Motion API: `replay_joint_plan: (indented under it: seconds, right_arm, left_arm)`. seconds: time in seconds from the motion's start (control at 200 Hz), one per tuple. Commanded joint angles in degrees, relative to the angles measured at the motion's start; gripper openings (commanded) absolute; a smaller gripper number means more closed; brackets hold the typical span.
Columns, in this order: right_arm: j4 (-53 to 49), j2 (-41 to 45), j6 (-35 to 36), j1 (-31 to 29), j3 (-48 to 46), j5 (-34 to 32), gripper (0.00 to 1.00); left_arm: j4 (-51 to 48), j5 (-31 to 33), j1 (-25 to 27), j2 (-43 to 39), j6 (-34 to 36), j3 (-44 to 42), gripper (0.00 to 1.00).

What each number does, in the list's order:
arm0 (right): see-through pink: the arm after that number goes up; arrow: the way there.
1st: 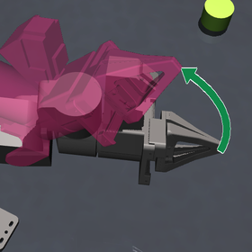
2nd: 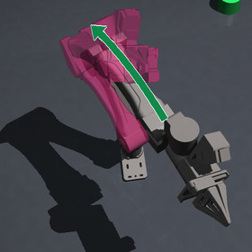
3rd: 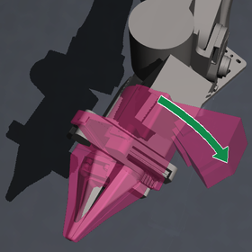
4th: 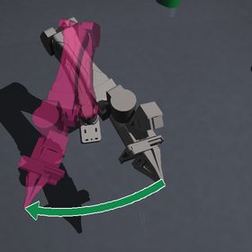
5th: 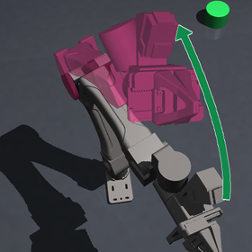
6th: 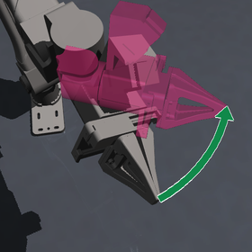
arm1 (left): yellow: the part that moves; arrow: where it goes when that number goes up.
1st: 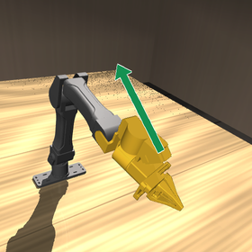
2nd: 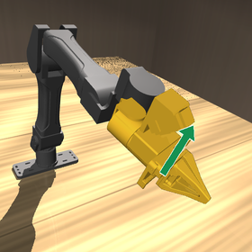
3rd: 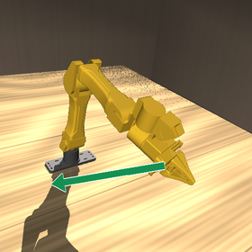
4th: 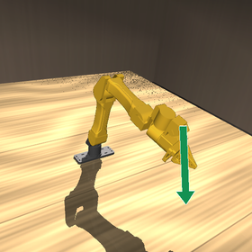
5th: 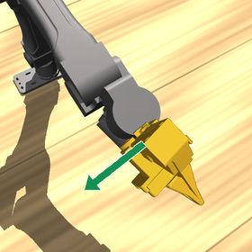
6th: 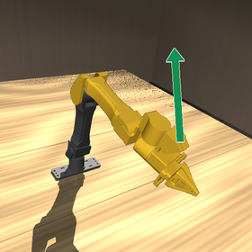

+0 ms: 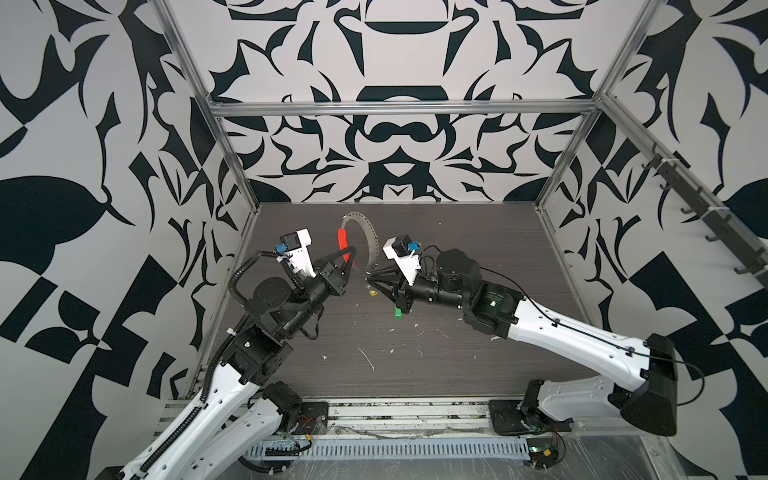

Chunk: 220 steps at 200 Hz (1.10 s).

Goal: Remove the keys from the keyring

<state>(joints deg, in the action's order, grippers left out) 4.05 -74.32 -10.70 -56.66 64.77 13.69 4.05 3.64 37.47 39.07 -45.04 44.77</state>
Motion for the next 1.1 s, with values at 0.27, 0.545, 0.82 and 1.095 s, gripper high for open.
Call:
replay_joint_plan:
  seconds: [0.27, 0.545, 0.82, 1.095]
  right_arm:
    - [2.48, -0.03, 0.11, -0.29, 2.73, 0.29, 0.06]
    - [2.50, -0.20, 0.09, -0.29, 2.82, 0.36, 0.01]
    - [2.79, -0.53, -0.27, -0.33, 2.90, 1.05, 0.18]
    - [3.31, -1.13, -0.55, -0.42, 3.08, 0.37, 0.18]
  left_arm:
    - [2.36, 0.10, -0.12, -0.58, -0.66, 1.39, 0.00]
    - [2.36, -0.04, -0.12, -0.61, -0.84, 1.29, 0.00]
    - [2.41, 0.19, -0.12, -0.63, -0.93, 1.10, 0.00]
    - [3.11, -0.45, -0.12, -0.52, -1.46, 0.75, 0.00]
